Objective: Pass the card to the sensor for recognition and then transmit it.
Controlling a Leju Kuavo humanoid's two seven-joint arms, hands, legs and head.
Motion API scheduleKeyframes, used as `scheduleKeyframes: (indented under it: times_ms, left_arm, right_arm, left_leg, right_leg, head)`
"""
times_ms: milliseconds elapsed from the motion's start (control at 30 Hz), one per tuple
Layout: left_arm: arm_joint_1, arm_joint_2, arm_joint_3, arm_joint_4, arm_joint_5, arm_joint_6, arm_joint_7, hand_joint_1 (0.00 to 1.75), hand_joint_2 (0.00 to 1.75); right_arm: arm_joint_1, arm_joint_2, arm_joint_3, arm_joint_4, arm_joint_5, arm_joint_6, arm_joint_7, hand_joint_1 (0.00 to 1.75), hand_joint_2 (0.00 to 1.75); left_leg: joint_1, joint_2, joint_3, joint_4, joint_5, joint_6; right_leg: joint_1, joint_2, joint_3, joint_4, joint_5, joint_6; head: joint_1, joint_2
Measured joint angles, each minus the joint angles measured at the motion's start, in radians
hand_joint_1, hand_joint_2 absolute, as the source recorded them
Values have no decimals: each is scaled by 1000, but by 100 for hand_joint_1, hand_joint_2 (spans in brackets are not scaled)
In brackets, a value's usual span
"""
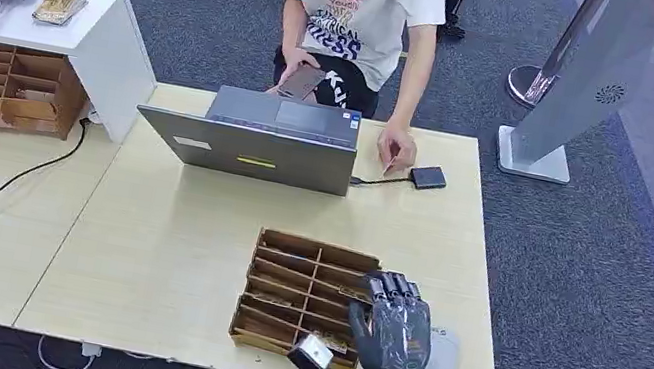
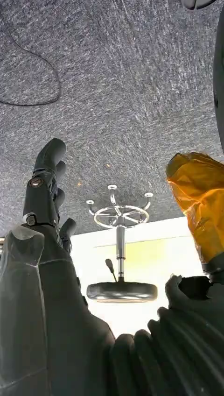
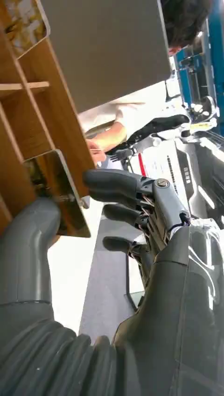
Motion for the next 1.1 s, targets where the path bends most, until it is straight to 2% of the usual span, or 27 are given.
scheduleKeyframes:
  times_ms: [67, 100, 133, 167, 233, 400, 433, 467, 933, 1100]
  left_arm:
    - [0, 0, 0, 0, 0, 0, 0, 0, 175]
    - [0, 0, 0, 0, 1, 0, 0, 0, 175]
    - [0, 0, 0, 0, 2, 0, 0, 0, 175]
    - [0, 0, 0, 0, 3, 1, 0, 0, 175]
    - [0, 0, 0, 0, 4, 1, 0, 0, 175]
    - [0, 0, 0, 0, 4, 1, 0, 0, 175]
    - [0, 0, 0, 0, 4, 2, 0, 0, 175]
    - [0, 0, 0, 0, 5, 2, 0, 0, 175]
    - [0, 0, 0, 0, 14, 6, 0, 0, 175]
    - [0, 0, 0, 0, 21, 8, -3, 0, 175]
  right_arm:
    - [1, 1, -3, 8, 0, 1, 0, 99, 175]
    - [1, 2, -5, 13, -1, 1, 0, 113, 175]
    - [1, 3, -6, 18, -2, 1, 0, 136, 175]
    - [1, 4, -7, 23, -4, 1, 0, 136, 175]
    - [1, 6, -10, 30, -5, 1, 0, 148, 175]
    - [1, 6, -11, 34, -6, 1, -1, 148, 175]
    - [0, 9, -13, 40, -6, 1, -2, 162, 175]
    - [-1, 10, -13, 43, -7, 1, -3, 169, 175]
    - [-9, 15, -18, 55, -20, -3, -14, 175, 175]
    - [-5, 16, -28, 38, -87, -13, -58, 175, 175]
  left_leg:
    - [0, 0, 0, 0, 0, 0]
    - [0, 0, 0, 0, 0, 0]
    - [0, 0, 0, 0, 0, 0]
    - [0, 0, 0, 0, 0, 0]
    - [0, 0, 0, 0, 0, 0]
    - [0, 0, 0, 0, 0, 0]
    - [0, 0, 0, 0, 0, 0]
    - [0, 0, 0, 0, 0, 0]
    - [0, 0, 1, 0, 0, 0]
    - [0, 0, 1, 0, 0, 0]
  right_leg:
    - [0, 0, 0, 0, 0, 0]
    - [0, 0, 0, 0, 0, 0]
    - [0, 0, 0, 0, 0, 0]
    - [0, 0, 0, 0, 0, 0]
    - [0, 0, 0, 0, 0, 0]
    - [0, 0, 0, 0, 0, 0]
    - [0, 0, 0, 0, 0, 0]
    - [0, 0, 0, 0, 0, 0]
    - [0, 0, 1, 0, 0, 0]
    - [0, 0, 0, 0, 0, 0]
  head:
    - [0, 0]
    - [0, 0]
    - [0, 0]
    - [0, 0]
    - [0, 0]
    - [0, 0]
    - [0, 0]
    - [0, 0]
    - [0, 0]
    - [0, 0]
